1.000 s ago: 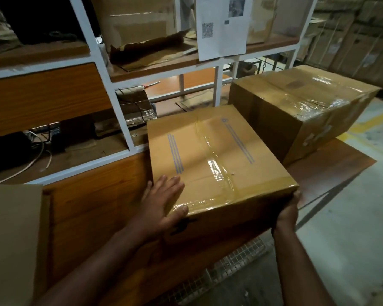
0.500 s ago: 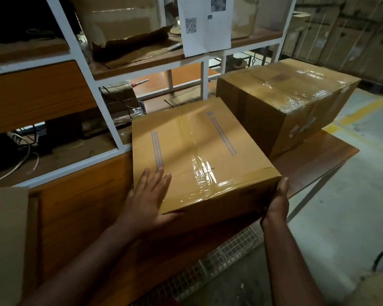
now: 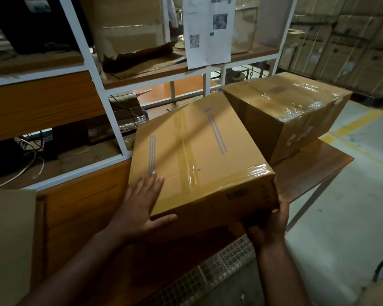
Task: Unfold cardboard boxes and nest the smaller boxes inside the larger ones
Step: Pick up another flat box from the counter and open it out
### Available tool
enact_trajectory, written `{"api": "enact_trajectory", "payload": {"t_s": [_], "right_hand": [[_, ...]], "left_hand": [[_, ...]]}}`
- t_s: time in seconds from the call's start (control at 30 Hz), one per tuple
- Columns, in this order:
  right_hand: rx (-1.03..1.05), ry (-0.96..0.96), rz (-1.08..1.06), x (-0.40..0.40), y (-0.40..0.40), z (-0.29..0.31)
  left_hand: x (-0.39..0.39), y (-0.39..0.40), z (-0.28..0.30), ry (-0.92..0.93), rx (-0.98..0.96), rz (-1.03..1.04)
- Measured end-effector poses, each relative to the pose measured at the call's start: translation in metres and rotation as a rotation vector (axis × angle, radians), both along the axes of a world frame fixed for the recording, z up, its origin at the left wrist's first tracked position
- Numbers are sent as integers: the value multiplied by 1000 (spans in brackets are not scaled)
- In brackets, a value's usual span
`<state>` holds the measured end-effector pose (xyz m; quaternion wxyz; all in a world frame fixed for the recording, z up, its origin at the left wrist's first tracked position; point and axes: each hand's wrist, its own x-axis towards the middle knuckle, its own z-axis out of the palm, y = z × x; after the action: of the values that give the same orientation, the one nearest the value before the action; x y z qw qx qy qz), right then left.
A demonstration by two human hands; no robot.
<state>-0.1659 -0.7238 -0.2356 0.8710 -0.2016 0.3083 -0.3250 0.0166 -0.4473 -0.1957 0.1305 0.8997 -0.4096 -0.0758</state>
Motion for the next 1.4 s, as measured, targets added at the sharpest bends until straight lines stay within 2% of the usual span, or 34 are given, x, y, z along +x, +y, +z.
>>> {"api": "enact_trajectory", "payload": {"t_s": [0.07, 0.17, 0.3, 0.37, 0.53, 0.67, 0.7, 0.77, 0.87, 0.93, 1.07, 1.13, 1.2, 1.3, 1.4], "right_hand": [[-152, 5, -60, -7, 6, 15], [-316, 26, -184, -16, 29, 56], [-463, 22, -338, -22, 70, 95], [-640, 32, -327, -19, 95, 109], [-1140, 35, -137, 3, 154, 128], [-1584, 164, 15, 25, 175, 124], [-1652, 168, 52, 29, 181, 121], [-1706, 153, 147, 34, 193, 108], [-1699, 166, 301, 38, 211, 88], [-1687, 259, 360, 40, 218, 78], [-1700, 342, 429, 38, 228, 71], [-1719, 442, 415, 34, 229, 73], [-1675, 525, 415, 29, 227, 75], [-1524, 522, 485, 24, 225, 71], [-1518, 525, 487, 24, 223, 54]], "left_hand": [[-15, -14, 12, 51, -29, -27], [-36, -29, 33, 148, -178, -89], [-52, -23, 64, 233, -535, -213], [-50, -12, 74, 251, -704, -219], [-50, 27, 76, 561, -1075, 168], [-79, 65, 58, 591, -1391, 327], [-84, 75, 60, 624, -1512, 400], [-81, 95, 66, 506, -1627, 562], [-56, 134, 66, 212, -1487, 681], [-44, 157, 66, 166, -1343, 758], [-48, 181, 65, 226, -1066, 719], [-59, 186, 58, 234, -948, 723], [-70, 188, 43, 363, -879, 700], [-91, 180, 17, 568, -826, 618], [-98, 165, 6, 658, -730, 570]]}}
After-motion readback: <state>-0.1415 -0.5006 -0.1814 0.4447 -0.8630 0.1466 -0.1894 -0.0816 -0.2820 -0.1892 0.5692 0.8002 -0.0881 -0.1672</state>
